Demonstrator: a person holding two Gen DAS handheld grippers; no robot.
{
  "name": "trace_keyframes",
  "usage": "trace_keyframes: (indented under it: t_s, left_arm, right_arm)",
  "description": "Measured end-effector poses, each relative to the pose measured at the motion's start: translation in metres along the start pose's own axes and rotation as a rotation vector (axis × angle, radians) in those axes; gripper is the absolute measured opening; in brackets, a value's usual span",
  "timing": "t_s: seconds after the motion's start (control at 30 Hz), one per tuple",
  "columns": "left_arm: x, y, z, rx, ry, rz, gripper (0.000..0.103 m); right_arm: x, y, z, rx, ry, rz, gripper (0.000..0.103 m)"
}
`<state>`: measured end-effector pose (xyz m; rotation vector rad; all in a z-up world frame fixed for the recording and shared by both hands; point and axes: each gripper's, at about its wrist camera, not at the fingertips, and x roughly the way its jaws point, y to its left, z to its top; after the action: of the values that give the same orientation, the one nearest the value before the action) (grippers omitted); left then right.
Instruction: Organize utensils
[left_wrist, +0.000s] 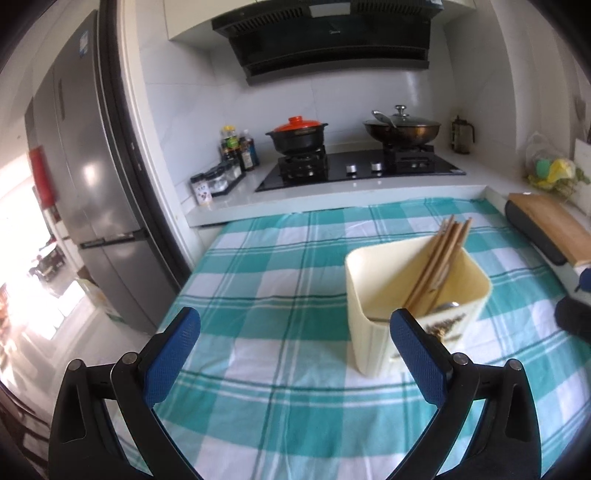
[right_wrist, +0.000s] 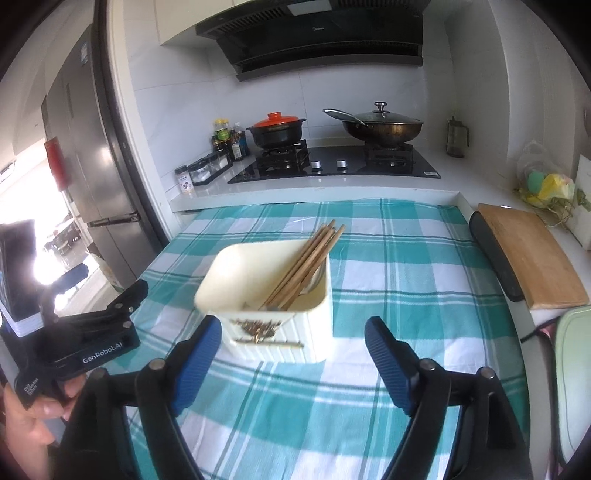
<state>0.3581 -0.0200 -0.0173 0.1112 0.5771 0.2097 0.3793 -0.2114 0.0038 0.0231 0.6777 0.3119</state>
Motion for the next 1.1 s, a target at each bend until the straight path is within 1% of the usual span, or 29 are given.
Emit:
trace_keyframes:
  t_s: [0.27, 0.33, 0.4, 0.5, 0.73, 0.97, 1.1]
  left_arm:
    - [-0.041, 0.005, -0.018, 0.009, -0.01, -0.049, 0.102]
    - [-0.045, 0.007, -0.021, -0.002, 0.005, -0.069, 0.102]
    - [-0.049, 0.011, -0.023, -0.033, 0.029, -0.105, 0.102]
    - [-0.056, 0.015, -0.023, -0.054, 0.04, -0.13, 0.102]
    - [-0.072, 0.019, -0.027, -0.057, 0.043, -0.152, 0.103]
    - [-0.075, 0.018, -0.029, -0.049, 0.045, -0.148, 0.103]
    - [-0.075, 0.019, -0.029, -0.052, 0.046, -0.134, 0.103]
  right_arm:
    - [-0.036, 0.03, -0.023, -0.064, -0.039, -0.071, 0.093]
    - [-0.044, 0.035, -0.027, -0.069, -0.048, -0.083, 0.096]
    - [-0.049, 0.039, -0.029, -0.075, -0.053, -0.097, 0.102]
    - [-0.057, 0.046, -0.031, -0.086, -0.063, -0.126, 0.102]
    - [-0.071, 0.054, -0.032, -0.084, -0.076, -0.135, 0.102]
    - [-0.078, 0.065, -0.034, -0.102, -0.083, -0.12, 0.102]
    - [-0.081, 0.068, -0.033, -0.11, -0.086, -0.12, 0.102]
